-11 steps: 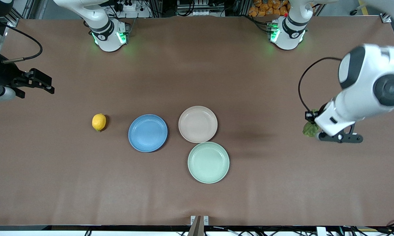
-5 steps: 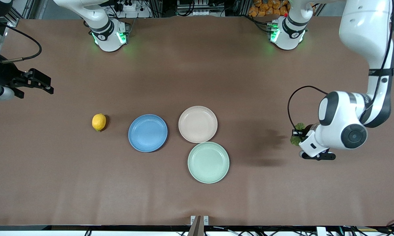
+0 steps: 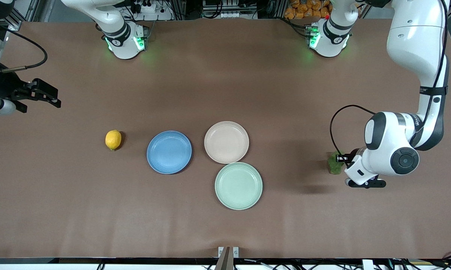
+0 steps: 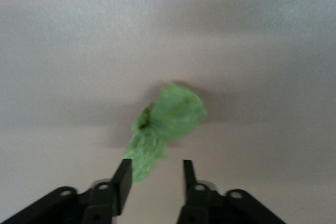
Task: Pick lemon and lettuce from blue and beige plates
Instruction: 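Lower the lettuce onto the table beside the plates with the left gripper, then open the left gripper and raise it away from the lettuce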
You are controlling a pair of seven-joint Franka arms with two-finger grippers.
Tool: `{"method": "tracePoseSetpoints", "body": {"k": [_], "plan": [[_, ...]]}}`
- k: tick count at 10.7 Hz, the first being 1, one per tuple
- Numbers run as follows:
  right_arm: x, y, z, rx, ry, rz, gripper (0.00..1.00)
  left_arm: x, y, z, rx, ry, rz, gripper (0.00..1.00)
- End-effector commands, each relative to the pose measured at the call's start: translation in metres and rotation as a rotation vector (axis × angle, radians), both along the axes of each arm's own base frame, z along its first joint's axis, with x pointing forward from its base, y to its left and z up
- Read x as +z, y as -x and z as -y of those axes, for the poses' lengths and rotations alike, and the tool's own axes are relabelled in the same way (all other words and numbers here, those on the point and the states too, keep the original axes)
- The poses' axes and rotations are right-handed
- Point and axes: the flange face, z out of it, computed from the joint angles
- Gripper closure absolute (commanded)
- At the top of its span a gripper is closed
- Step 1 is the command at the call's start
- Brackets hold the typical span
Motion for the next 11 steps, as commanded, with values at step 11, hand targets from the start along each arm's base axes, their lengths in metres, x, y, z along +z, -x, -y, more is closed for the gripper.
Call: {"method": "tracePoseSetpoints", "body": {"k": [11], "plan": [[0.004, 0.003, 0.005, 0.005, 0.008, 0.008, 0.00, 0.318, 0.084, -0.017, 0.013, 0.024, 0.255, 0.00]]}}
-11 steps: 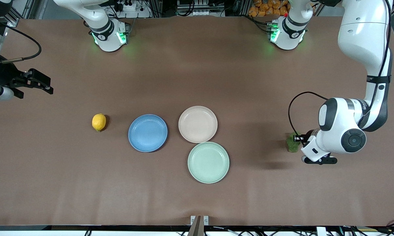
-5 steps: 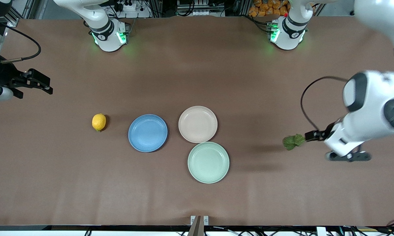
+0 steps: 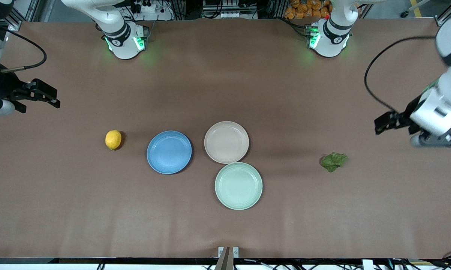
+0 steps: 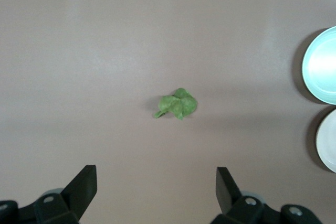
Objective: Pick lemon and lettuce from blue and beige plates
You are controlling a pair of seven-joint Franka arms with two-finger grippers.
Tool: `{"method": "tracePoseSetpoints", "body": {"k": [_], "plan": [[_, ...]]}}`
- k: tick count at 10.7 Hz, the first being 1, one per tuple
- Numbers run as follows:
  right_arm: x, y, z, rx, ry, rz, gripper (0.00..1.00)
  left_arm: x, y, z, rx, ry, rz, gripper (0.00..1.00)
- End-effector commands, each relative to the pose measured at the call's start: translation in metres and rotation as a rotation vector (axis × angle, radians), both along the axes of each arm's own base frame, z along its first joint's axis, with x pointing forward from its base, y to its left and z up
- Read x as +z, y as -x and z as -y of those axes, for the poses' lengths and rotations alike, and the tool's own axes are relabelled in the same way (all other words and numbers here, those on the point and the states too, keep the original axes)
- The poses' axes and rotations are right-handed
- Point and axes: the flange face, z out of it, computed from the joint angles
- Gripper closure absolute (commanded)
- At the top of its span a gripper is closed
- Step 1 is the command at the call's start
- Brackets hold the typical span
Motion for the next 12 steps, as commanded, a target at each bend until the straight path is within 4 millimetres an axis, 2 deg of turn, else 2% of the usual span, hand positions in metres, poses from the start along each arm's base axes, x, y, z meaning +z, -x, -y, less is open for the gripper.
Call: {"method": "tracePoseSetpoints", "body": {"k": [1, 3, 5, 12], "plan": [[0.004, 0.003, 0.003, 0.007, 0.007, 0.007, 0.00, 0.021, 0.022, -0.010, 0.005, 0.009, -0.005, 0.00], [0.004, 0.003, 0.003, 0.007, 0.007, 0.007, 0.00, 0.046, 0.035, -0.022, 0.022, 0.009, 0.028, 0.00], [0.004, 0.003, 0.003, 0.007, 0.007, 0.007, 0.00, 0.062, 0.048, -0.030, 0.033, 0.009, 0.035, 0.00], [0.004, 0.003, 0.003, 0.007, 0.007, 0.010, 0.00, 0.075, 0.059, -0.039, 0.044, -0.024, 0.032, 0.00]]}}
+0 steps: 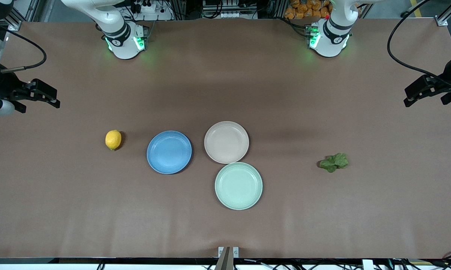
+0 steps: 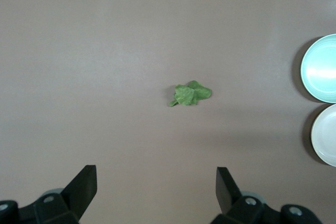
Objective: Pick lemon and lettuce from blue and beige plates
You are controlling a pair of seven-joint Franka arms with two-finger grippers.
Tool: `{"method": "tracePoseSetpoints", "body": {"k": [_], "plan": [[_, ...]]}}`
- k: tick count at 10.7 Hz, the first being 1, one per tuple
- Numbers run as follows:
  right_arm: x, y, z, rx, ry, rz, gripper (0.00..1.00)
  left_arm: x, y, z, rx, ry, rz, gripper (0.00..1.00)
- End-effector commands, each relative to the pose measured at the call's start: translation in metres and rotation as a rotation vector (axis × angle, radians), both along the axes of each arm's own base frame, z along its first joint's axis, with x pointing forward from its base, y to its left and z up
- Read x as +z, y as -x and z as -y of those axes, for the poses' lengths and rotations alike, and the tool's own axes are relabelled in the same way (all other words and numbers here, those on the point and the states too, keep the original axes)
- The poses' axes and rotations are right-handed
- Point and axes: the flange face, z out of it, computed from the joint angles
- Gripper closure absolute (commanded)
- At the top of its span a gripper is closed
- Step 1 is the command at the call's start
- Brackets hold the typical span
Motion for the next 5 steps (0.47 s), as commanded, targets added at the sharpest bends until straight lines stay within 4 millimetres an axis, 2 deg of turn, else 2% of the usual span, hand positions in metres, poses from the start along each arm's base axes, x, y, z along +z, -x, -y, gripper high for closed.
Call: {"method": "tracePoseSetpoints", "body": {"k": [1, 5], "plan": [[0.004, 0.003, 0.003, 0.007, 0.007, 0.010, 0.00, 0.007, 0.013, -0.003, -0.013, -0.020, -0.015, 0.00], [0.005, 0.003, 0.003, 0.007, 0.007, 0.012, 0.00, -0.004, 0.016, -0.002, -0.014, -0.020, -0.073, 0.00]]}}
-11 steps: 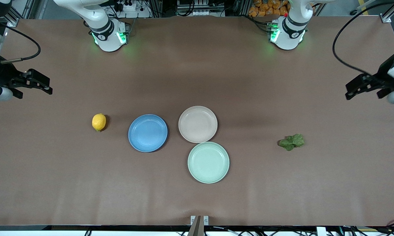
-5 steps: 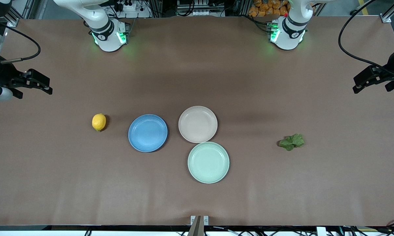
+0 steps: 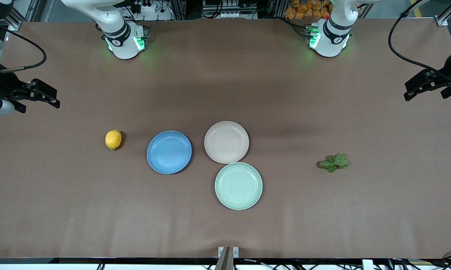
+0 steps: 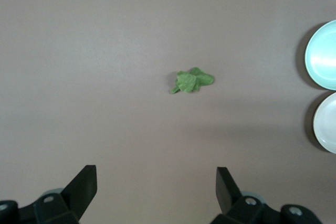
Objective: Pick lemon and lettuce from blue and beige plates
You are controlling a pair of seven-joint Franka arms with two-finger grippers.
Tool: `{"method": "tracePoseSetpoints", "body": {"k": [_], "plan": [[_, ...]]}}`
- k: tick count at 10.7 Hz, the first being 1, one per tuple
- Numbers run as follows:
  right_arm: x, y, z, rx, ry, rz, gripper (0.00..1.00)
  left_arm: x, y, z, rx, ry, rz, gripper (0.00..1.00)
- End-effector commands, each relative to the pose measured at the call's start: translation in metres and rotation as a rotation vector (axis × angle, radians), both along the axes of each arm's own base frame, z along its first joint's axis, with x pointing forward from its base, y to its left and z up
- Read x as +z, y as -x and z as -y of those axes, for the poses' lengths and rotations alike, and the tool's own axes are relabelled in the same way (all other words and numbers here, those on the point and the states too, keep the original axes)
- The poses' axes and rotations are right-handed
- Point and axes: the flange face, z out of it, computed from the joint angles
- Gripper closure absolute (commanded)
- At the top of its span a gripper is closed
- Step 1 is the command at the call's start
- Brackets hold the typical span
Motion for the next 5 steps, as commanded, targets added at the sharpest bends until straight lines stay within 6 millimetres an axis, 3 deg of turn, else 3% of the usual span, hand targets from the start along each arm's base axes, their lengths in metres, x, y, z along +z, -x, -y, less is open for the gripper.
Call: {"method": "tracePoseSetpoints", "body": {"k": [1, 5], "plan": [[0.0047, 0.0033, 0.0038, 0.006, 0.007, 0.011, 0.00, -0.0045, 0.0071, -0.0001, -0.019, -0.012, -0.029, 0.00], [0.0047, 0.0033, 0.0047, 0.004, 0.007, 0.011, 0.00, -0.0104, 0.0067, 0.0032, -0.026, -0.006, -0.051, 0.00]]}}
